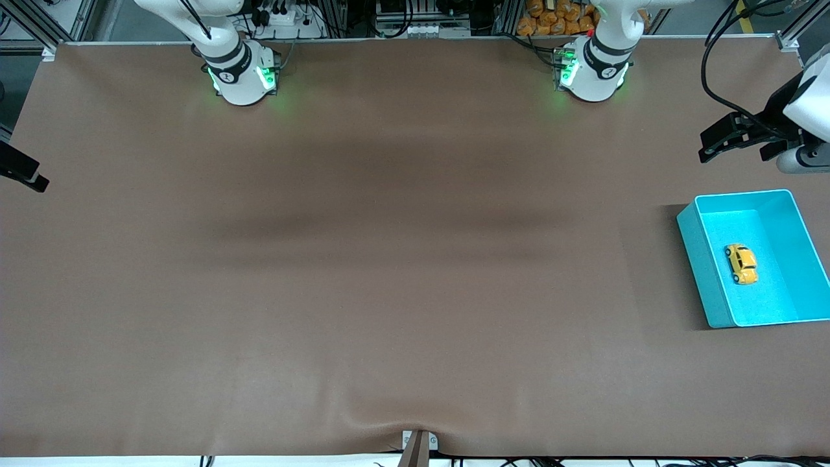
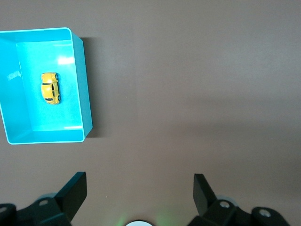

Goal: Wind and store yellow beetle car

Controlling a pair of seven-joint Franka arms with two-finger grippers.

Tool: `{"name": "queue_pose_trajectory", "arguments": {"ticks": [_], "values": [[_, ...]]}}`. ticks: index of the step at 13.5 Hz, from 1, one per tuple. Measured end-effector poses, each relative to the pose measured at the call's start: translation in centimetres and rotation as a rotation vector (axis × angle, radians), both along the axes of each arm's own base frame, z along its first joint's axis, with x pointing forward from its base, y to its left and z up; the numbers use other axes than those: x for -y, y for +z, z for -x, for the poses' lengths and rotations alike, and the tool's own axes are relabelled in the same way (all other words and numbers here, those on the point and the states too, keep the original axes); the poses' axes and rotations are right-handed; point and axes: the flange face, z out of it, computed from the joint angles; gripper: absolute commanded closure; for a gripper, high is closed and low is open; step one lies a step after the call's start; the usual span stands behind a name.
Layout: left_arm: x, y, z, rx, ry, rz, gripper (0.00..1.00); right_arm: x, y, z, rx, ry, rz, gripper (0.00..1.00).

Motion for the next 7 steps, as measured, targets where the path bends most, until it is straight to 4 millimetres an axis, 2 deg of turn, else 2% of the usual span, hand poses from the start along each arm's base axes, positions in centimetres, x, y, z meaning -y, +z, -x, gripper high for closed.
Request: {"name": "queue_pose_trajectory", "arguments": {"ticks": [7], "values": [[0.44, 0.27, 0.19, 0.005, -0.055, 0.001, 0.00, -0.03, 0.00, 0.00, 0.000, 0.001, -0.001, 0.00]]}}
